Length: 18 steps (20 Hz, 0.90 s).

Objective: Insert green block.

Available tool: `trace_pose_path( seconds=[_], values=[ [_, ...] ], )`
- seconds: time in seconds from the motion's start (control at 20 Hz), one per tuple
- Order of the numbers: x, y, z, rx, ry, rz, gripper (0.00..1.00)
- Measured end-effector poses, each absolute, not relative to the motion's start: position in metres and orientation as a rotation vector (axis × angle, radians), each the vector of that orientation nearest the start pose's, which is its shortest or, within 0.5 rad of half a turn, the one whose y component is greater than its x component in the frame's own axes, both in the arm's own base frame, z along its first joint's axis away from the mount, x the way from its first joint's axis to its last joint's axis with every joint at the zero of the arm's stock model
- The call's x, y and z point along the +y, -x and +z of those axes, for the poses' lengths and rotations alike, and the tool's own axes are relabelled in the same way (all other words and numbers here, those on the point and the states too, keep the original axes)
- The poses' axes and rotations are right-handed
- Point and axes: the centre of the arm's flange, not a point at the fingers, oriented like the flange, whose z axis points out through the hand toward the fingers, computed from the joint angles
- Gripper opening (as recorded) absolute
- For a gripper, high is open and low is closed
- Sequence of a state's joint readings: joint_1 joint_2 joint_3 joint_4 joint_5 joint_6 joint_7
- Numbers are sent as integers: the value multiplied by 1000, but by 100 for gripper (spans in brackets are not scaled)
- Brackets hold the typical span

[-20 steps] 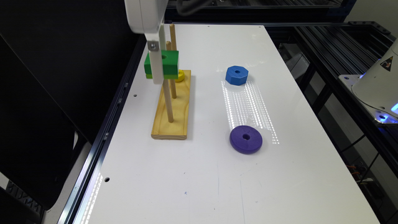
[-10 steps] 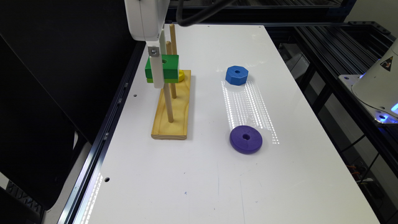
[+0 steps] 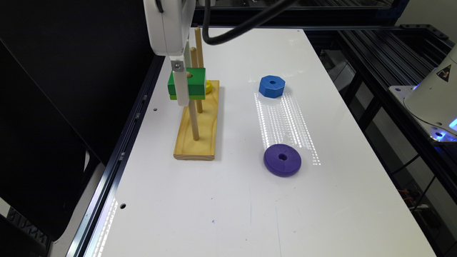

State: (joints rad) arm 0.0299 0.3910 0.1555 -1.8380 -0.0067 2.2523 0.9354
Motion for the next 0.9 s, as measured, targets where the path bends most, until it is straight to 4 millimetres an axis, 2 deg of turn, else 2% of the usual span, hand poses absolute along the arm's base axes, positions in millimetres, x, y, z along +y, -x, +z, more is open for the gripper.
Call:
trace_pose_path(
  seconds=[0.3,0.9],
  values=[
    [111,-634,298,1142,2863,18,0],
    [111,-634,298,1142,2863,19,0]
  ],
)
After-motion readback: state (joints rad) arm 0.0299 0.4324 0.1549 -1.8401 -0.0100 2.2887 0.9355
